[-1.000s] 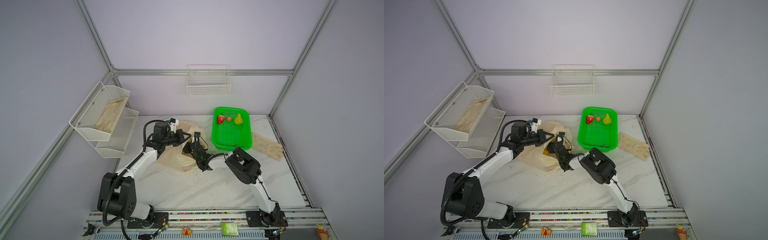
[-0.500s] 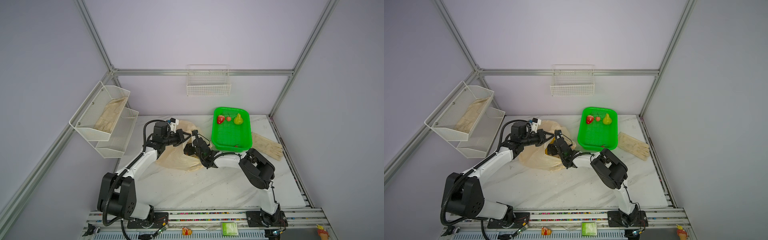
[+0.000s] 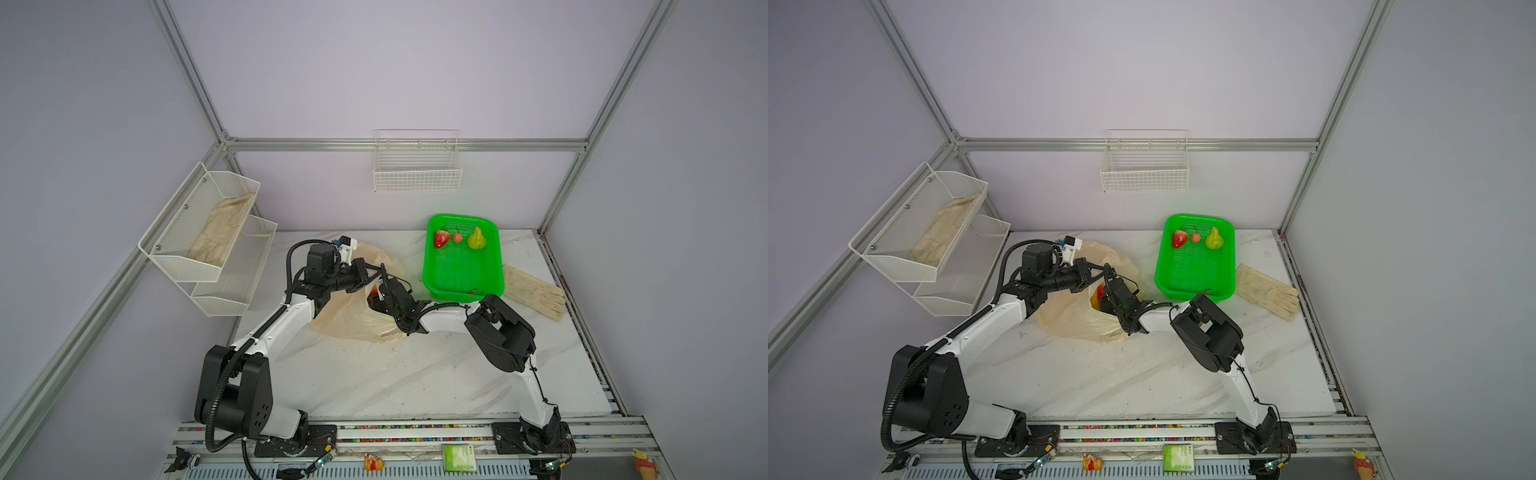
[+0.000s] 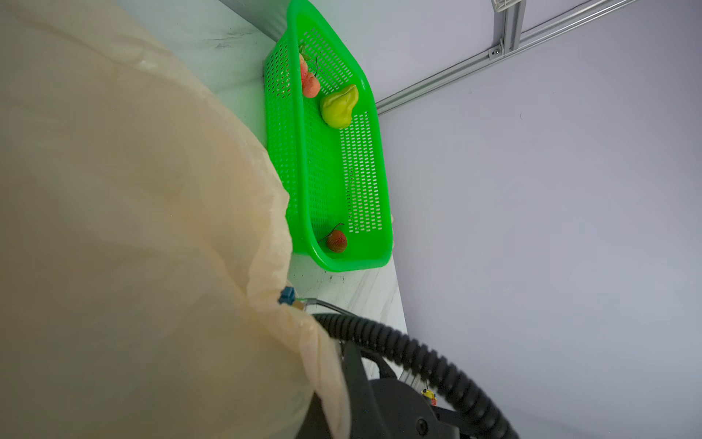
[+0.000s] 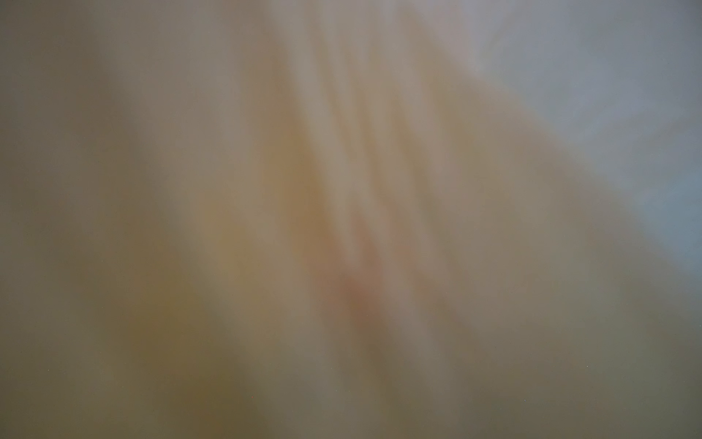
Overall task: Place the fake fruits into the plastic bag and tie a complex knot
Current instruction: 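Push the apple into the bag and release it with the right gripper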
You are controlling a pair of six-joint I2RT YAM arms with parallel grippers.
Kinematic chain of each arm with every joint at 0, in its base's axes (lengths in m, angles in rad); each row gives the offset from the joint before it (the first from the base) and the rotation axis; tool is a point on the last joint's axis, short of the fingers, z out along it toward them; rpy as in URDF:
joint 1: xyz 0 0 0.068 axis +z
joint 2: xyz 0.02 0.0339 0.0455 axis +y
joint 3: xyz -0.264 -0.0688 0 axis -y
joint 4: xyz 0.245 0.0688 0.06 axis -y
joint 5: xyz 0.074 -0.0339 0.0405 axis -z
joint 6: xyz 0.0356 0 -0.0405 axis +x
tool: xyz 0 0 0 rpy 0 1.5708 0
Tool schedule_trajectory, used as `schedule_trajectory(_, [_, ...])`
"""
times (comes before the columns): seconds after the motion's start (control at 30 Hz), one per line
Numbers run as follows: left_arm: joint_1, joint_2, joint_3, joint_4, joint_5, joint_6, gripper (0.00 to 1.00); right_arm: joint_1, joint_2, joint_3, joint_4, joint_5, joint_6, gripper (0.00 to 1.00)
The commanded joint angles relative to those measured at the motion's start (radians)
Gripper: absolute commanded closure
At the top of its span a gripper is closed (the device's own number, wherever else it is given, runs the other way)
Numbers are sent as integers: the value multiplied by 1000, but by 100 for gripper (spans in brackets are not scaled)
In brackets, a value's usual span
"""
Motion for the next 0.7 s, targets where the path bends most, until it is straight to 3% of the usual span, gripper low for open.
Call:
schedule_trajectory(0.0, [4, -27, 2, 39, 19, 2, 100, 1, 37, 64, 61, 35, 15, 68])
schedule_trajectory(0.13, [4, -28, 0, 39, 17, 7, 100, -1, 5, 40, 123, 44, 13, 66])
schedule_trajectory(0.43, [4, -29, -3, 15, -16, 18, 100, -1, -246, -203, 19, -18, -53, 38])
schedule_trajectory(0.67, [11, -10, 7, -15, -44, 42, 100, -1, -503, -336, -239, -197, -211, 38])
